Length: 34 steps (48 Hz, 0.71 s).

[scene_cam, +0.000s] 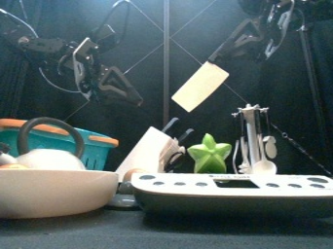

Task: Grasp cleaver with other hand

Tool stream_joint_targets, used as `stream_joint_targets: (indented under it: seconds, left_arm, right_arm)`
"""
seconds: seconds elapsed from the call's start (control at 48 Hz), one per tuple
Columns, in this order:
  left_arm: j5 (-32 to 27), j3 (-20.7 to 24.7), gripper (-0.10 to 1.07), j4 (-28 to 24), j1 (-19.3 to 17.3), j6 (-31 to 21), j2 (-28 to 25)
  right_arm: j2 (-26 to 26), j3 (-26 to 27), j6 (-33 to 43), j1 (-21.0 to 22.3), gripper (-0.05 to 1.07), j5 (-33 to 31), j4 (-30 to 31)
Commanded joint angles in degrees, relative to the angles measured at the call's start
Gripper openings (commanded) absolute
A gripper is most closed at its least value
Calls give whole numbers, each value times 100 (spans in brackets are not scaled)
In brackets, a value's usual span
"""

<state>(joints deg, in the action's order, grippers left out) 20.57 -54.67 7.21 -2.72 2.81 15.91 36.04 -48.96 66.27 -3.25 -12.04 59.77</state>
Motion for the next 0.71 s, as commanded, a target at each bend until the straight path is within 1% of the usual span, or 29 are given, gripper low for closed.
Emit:
stream_joint_targets:
  seconds: [0.0,0.146,0.25,0.417,0.438,0.521,0.604,0.688]
  left_arm:
    - [378,-26,52,-343,44,18,53]
    - [809,-70,55,-1011,44,9,-9]
    - [1143,-79,62,-1257,53,0,-79]
    - [1837,-88,80,-1274,53,0,-255]
    - [1960,-79,83,-1283,70,0,-299]
    - [2224,-18,91,-1266,114,-18,-439]
    - [2373,141,96,-1239,149,-26,-650]
    - [2391,316,97,-1195,149,-26,-844]
  right_arm:
    - [70,-18,-18,-9,53,281,70]
    - [123,-105,-18,9,53,580,290]
    - [229,-105,-18,18,53,694,439]
    - [343,-105,-18,18,53,853,510]
    - [352,-105,-18,18,53,870,510]
    - [343,-97,-18,26,53,888,501]
    - [343,-62,-18,44,53,888,510]
    - [343,-26,-18,70,53,888,527]
